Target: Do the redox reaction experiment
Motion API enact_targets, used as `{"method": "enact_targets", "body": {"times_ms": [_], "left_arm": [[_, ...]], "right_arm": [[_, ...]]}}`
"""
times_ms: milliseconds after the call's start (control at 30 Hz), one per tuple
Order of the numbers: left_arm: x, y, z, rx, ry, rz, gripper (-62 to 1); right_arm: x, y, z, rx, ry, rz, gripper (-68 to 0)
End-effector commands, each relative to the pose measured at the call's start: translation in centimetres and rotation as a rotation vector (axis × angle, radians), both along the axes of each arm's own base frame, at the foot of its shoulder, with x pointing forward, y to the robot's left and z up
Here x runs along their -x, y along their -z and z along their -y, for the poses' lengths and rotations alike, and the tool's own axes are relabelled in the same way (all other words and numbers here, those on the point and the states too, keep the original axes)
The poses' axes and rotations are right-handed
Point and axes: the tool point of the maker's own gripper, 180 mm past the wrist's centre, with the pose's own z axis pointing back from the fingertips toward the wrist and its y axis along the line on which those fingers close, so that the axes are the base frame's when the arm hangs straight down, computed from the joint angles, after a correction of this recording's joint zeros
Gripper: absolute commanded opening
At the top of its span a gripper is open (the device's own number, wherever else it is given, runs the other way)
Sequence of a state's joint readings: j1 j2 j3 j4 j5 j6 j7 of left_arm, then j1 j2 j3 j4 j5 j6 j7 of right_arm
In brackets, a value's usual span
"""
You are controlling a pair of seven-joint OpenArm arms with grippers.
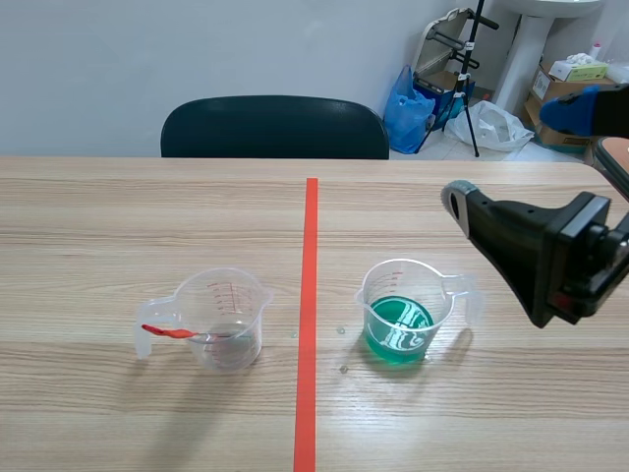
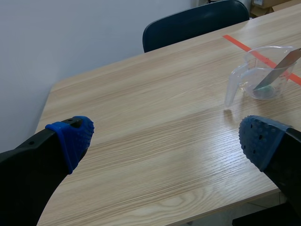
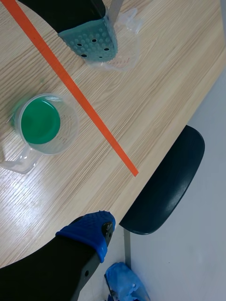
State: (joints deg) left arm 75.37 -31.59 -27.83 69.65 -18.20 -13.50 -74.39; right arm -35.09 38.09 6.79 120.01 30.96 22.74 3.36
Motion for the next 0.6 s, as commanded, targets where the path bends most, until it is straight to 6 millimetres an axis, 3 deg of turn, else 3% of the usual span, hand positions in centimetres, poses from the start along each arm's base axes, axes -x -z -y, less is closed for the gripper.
{"method": "enact_targets", "body": {"times_ms": [0,567], "left_arm": [[-0.2,-0.59,-0.01,0.0,-0.001,0.028,1.4],[-0.14,-0.59,-0.02,-0.003,-0.004,0.029,1.4]], "right_arm": [[-0.29,-0.98,-0.02,-0.016,-0.004,0.033,0.4],[-0.53,-1.21,-0.01,-0.011,-0.003,0.042,0.4]]}}
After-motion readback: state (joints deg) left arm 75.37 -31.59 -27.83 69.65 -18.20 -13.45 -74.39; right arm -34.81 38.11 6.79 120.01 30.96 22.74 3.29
